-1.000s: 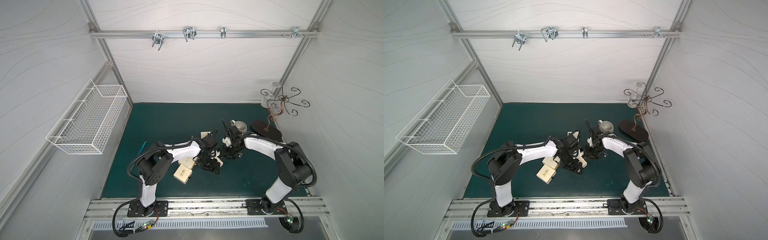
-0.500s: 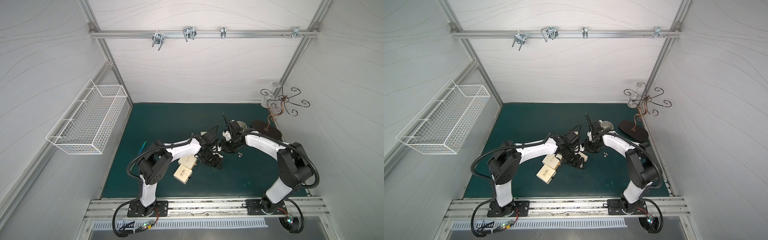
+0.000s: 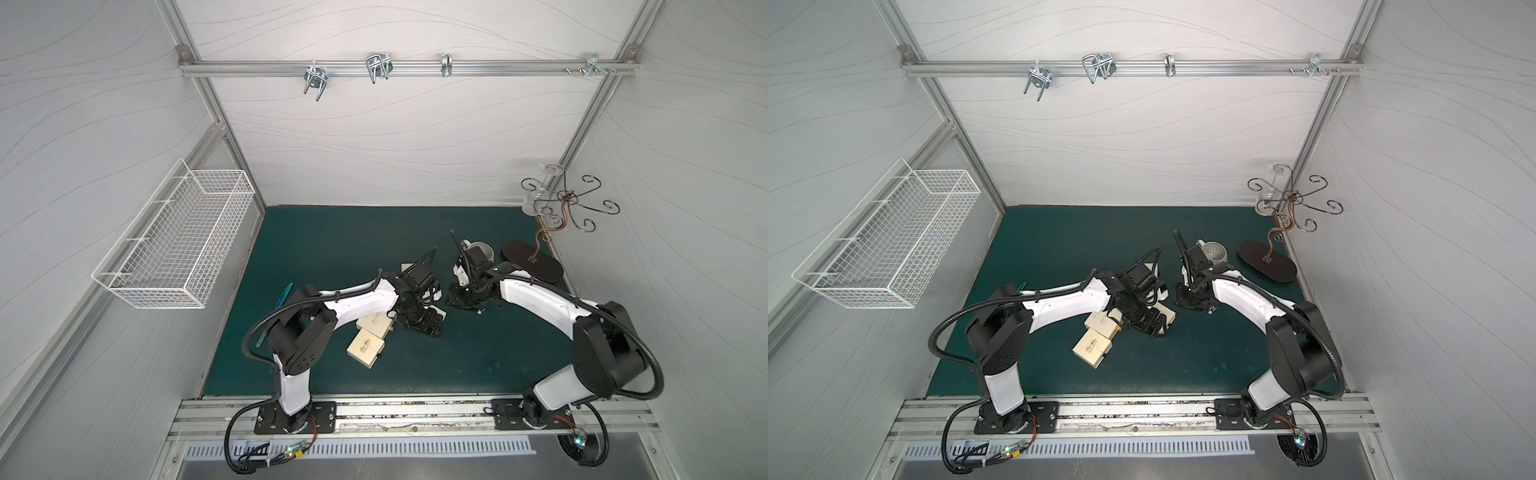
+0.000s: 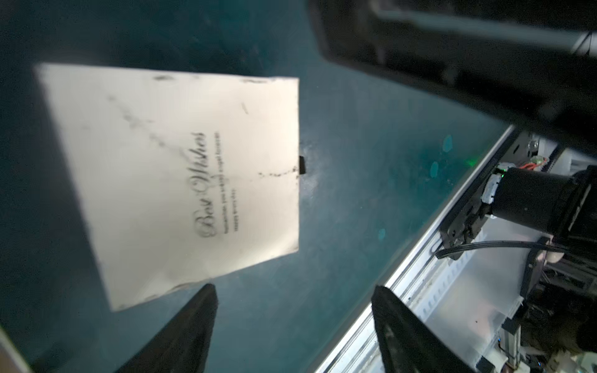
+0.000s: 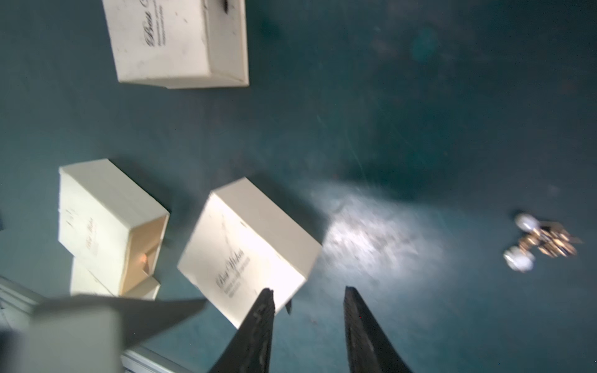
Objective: Take out the earrings from the drawer-style jewelry box
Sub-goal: Adjust the jewelry box at the center of the board, then open the drawer in the jewelry box.
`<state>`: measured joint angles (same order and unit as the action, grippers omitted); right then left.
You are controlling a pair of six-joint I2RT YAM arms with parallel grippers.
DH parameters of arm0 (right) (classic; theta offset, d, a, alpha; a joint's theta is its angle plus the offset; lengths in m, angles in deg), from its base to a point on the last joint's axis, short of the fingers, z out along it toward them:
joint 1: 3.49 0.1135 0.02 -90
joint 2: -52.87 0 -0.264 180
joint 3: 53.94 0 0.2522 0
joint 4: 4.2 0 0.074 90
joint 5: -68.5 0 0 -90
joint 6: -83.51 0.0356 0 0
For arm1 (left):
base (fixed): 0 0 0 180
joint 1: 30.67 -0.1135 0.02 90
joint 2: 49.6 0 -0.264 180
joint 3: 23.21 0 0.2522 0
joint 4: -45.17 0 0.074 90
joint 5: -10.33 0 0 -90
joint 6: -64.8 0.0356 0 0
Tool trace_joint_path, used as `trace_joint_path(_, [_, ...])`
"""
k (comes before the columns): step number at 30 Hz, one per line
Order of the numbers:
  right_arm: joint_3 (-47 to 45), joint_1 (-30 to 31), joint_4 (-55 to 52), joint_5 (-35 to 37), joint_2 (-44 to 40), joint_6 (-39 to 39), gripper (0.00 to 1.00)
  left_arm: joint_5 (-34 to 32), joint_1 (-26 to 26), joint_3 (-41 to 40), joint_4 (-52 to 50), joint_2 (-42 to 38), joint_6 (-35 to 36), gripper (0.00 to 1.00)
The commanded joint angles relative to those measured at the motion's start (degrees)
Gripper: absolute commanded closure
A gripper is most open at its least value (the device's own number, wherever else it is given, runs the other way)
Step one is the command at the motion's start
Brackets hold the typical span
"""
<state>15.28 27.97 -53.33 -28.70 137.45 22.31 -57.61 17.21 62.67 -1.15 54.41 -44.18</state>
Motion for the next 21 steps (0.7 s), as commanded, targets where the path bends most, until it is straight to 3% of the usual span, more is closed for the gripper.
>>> trace_joint_path(1, [-3.12,1.32,-2.66,2.25,-3.72,-0.43,0.61,-5.43,-2.95,-0.59,6.07,-3.52,-2.57,0.22])
trace_joint_path(4, [-5.18,1.77,-3.85,1.71,-4.84,-0.75,0.61,-6.96,-4.30,-0.53,7.72,-3.61,-3.26,0.22])
trace_joint_path(9, [-6.34,2.76,-3.75,-0.59,-3.43,-2.94,0.61,-5.61,-4.61,3.93,3.18,3.04,-1.30,0.21])
trace_joint_path(13, [-5.37,2.88,-1.98,-6.57,-1.04,-5.96,0.62,-2.38,-3.88,3.70,4.05,4.57,-0.76,0.21])
trace_joint_path(21, [-4.73,2.68,-0.09,-10.64,1.14,-7.03,0.64,4.68,-3.85,3.04,4.83,5.63,-1.15,0.25])
